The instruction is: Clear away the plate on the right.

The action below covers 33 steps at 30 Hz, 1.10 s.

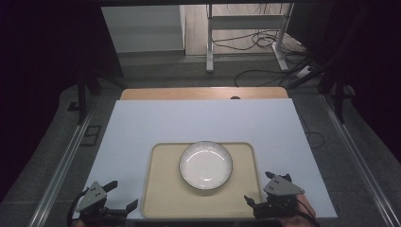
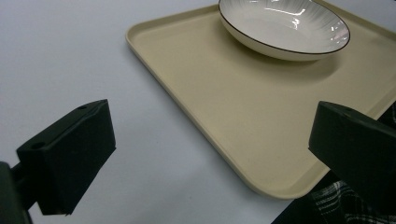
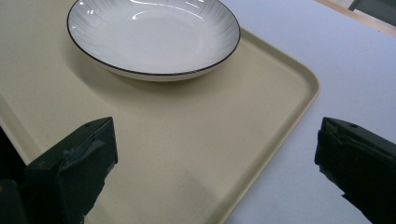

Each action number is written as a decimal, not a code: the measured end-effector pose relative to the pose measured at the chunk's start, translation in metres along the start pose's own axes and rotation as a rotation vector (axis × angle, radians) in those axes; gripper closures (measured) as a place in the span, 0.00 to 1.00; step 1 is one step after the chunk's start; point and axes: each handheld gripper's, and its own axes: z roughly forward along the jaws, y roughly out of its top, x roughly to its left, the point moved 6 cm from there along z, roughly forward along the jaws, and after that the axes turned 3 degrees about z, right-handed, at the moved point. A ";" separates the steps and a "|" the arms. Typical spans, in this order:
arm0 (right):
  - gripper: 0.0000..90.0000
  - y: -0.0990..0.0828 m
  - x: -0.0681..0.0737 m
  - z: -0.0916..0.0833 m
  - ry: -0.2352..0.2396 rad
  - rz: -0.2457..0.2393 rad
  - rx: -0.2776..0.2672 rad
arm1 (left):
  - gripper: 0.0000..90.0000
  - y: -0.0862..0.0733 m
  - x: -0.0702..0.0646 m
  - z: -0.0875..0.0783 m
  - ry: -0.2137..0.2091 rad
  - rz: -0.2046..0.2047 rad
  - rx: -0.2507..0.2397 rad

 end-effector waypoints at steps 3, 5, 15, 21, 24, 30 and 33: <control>0.00 -0.002 -0.001 -0.001 0.002 0.012 -0.001 | 0.00 0.000 0.000 0.000 0.000 0.003 0.002; 0.00 -0.003 -0.001 -0.002 0.003 0.016 0.004 | 0.00 0.000 0.000 0.000 0.000 0.002 0.002; 0.00 -0.007 -0.005 -0.008 0.003 0.051 0.000 | 0.00 0.000 0.000 0.000 0.001 -0.002 -0.002; 0.00 -0.010 -0.008 -0.012 -0.001 0.067 -0.003 | 0.00 0.000 0.000 0.000 0.001 -0.004 -0.004; 0.00 -0.011 -0.009 -0.014 -0.006 0.073 -0.005 | 0.00 0.000 0.000 0.000 0.001 -0.004 -0.005; 0.00 -0.014 -0.011 -0.018 -0.013 0.083 -0.006 | 0.00 0.000 0.000 0.000 0.001 -0.004 -0.005; 0.00 -0.016 -0.014 -0.021 -0.019 0.087 -0.004 | 0.00 0.000 0.000 -0.001 0.001 -0.005 -0.006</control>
